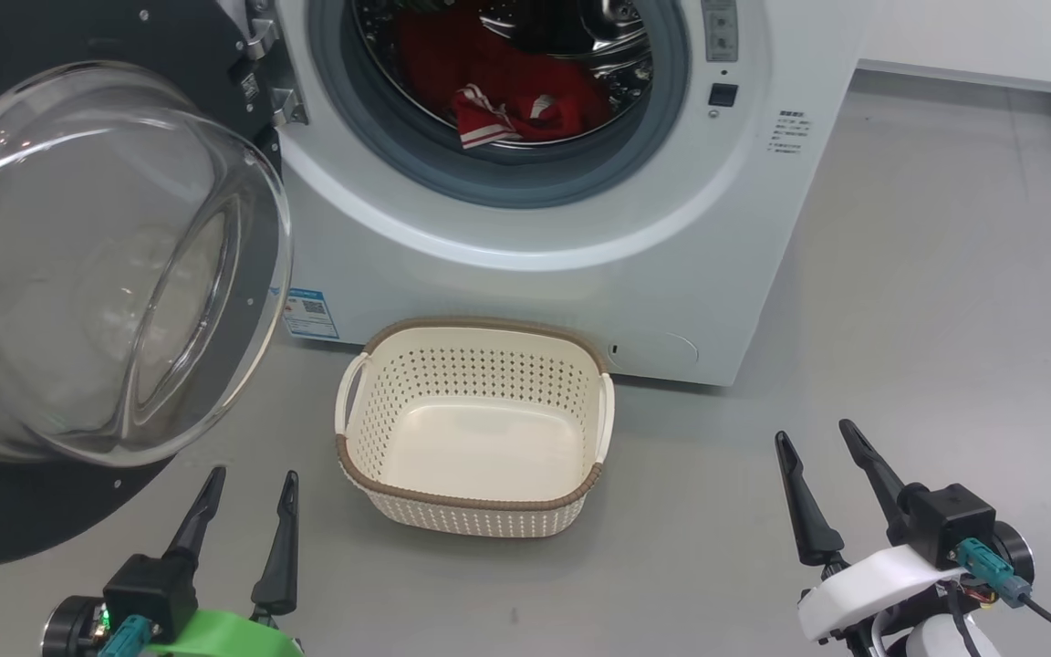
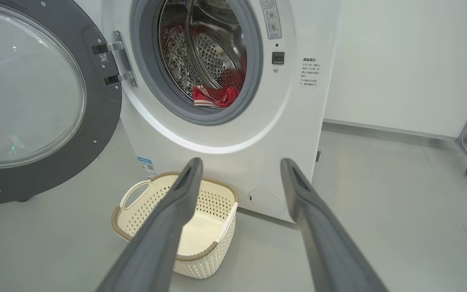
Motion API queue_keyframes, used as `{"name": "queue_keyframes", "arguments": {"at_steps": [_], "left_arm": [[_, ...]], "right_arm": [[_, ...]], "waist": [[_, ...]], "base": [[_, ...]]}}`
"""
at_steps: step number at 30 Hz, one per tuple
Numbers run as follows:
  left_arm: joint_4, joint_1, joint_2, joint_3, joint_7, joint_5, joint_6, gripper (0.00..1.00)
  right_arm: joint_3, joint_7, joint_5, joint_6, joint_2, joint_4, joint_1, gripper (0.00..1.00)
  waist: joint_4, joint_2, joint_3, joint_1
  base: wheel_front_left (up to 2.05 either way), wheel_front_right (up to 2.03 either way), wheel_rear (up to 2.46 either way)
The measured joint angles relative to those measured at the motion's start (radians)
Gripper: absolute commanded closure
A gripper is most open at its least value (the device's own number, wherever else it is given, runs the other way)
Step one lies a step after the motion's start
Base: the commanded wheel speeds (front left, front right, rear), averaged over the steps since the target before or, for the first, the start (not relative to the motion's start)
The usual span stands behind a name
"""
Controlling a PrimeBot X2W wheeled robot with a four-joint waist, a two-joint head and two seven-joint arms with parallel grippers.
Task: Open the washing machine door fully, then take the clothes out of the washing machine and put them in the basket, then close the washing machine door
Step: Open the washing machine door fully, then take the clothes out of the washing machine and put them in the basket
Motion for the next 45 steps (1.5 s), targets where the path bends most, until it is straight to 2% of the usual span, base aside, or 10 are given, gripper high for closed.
{"name": "queue_keyframes", "arguments": {"at_steps": [14, 24, 45], "left_arm": [[-0.047, 0.012, -0.006, -0.014, 0.022, -0.004, 0.000, 0.00], [-0.067, 0.021, -0.006, -0.024, 0.043, -0.004, 0.000, 0.00], [-0.092, 0.022, -0.006, -0.042, 0.075, -0.002, 0.000, 0.00]], "right_arm": [[0.021, 0.000, 0.038, -0.002, 0.000, -0.041, 0.027, 0.00], [0.020, 0.000, 0.038, -0.028, 0.000, -0.072, 0.043, 0.00], [0.021, 0.000, 0.052, -0.054, 0.001, -0.101, 0.062, 0.00]], "waist": [[-0.132, 0.0000, -0.015, 0.0000], [-0.204, 0.0000, -0.009, 0.0000], [-0.228, 0.0000, 0.005, 0.0000]], "base": [[0.00, 0.00, 0.00], [0.00, 0.00, 0.00], [0.00, 0.00, 0.00]]}}
